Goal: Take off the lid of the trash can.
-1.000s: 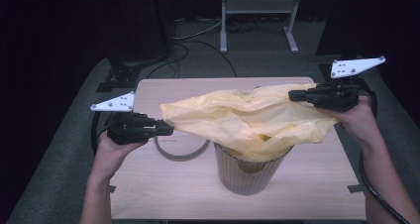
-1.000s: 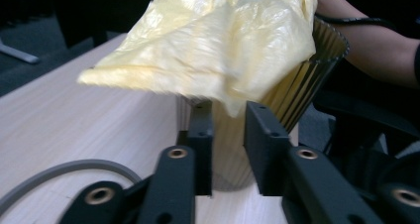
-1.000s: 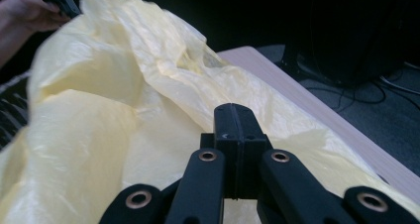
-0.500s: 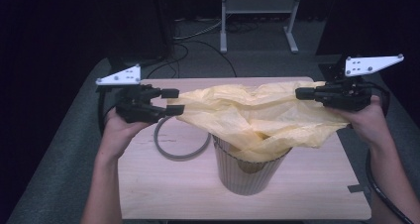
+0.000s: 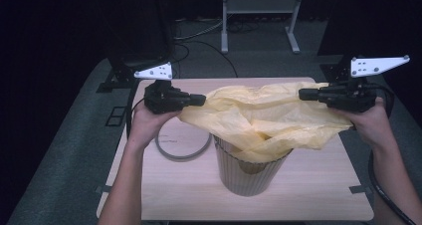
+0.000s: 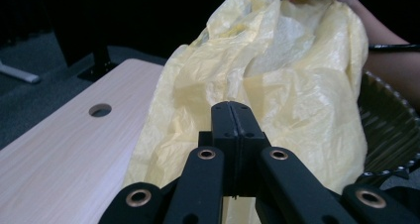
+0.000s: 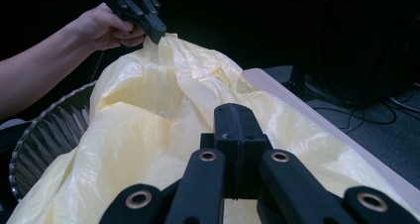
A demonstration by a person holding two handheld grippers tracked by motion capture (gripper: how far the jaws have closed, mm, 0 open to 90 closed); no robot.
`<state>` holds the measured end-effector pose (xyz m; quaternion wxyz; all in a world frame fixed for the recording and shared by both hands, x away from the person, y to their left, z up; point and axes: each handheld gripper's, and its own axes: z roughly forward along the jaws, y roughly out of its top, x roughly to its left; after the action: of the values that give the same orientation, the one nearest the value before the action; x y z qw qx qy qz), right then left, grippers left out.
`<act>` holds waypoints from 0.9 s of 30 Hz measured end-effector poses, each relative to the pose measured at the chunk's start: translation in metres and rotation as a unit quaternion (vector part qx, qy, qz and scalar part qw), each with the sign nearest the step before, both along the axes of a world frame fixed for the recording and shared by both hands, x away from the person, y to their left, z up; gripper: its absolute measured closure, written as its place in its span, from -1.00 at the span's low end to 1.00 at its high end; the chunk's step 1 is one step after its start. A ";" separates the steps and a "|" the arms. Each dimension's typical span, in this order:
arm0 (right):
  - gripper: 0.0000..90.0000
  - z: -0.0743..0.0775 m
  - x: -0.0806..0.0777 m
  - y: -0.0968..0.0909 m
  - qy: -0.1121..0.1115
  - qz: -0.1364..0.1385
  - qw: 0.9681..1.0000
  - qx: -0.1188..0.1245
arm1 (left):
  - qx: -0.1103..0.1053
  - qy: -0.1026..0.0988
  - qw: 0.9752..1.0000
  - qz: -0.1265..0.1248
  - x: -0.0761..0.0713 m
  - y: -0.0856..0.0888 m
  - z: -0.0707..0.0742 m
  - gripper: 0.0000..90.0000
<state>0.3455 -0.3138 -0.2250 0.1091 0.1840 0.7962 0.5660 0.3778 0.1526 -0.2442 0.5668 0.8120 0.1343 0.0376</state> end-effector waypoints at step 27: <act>1.00 -0.019 -0.096 -0.008 -0.015 0.061 0.997 0.034 | -0.089 0.037 0.990 -0.107 -0.093 0.022 -0.025 0.99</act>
<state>0.2493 -0.3221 -0.2440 0.0797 0.1301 0.7843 0.6013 0.2852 0.1744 -0.2688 0.6322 0.7688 0.0707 -0.0653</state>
